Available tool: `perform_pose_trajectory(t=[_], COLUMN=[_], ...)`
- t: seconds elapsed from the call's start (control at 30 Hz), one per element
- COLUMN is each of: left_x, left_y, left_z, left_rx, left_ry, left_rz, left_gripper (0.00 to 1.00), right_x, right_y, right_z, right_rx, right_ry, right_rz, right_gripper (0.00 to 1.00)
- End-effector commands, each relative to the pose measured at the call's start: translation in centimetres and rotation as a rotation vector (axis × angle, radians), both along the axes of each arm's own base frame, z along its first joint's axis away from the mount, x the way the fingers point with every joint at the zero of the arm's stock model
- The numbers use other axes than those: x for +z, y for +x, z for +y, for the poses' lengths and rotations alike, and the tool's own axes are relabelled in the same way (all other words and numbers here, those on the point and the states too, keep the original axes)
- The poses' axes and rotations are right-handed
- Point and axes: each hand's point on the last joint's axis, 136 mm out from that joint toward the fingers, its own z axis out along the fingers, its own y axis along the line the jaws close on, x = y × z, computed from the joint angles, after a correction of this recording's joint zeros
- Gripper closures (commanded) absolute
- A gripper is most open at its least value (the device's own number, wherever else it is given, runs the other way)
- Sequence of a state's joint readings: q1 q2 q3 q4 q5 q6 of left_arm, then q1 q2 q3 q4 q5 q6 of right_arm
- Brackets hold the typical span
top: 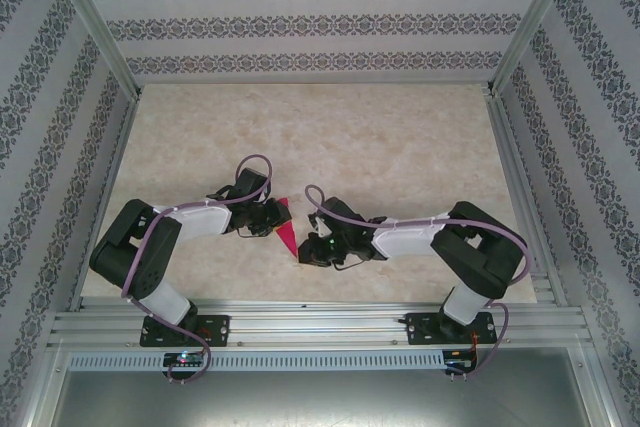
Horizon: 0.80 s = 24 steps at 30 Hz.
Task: Fold a paper plane with a square sheet of paper (pick it up from the middle)
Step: Fold the wing for the fifth time at the center of the table.
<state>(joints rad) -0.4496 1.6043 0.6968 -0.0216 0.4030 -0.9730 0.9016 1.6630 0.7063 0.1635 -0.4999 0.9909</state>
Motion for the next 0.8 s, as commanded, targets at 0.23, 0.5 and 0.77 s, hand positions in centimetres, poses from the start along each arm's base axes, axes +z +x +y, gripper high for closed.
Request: perform_pose_trajectory(t=[0.23, 0.5, 0.77], left_x=[-1.9, -1.9, -1.7], left_y=[-1.2, -1.2, -1.1], left_z=[1.7, 1.7, 1.7], left_rx=[0.018, 0.018, 0.017], left_ry=[0.081, 0.080, 0.076], left_rz=[0.074, 0.072, 0.073], left_gripper=[0.71, 0.71, 0.71], right_x=[1.9, 1.1, -3.4], right_y=[1.9, 2.3, -0.8], right_z=[2.7, 3.2, 0.9], right_rx=[-0.008, -0.010, 0.036], right_ry=[0.055, 0.061, -0.078], right_rz=[-0.047, -0.033, 0.041], right_gripper=[0.87, 0.87, 0.89])
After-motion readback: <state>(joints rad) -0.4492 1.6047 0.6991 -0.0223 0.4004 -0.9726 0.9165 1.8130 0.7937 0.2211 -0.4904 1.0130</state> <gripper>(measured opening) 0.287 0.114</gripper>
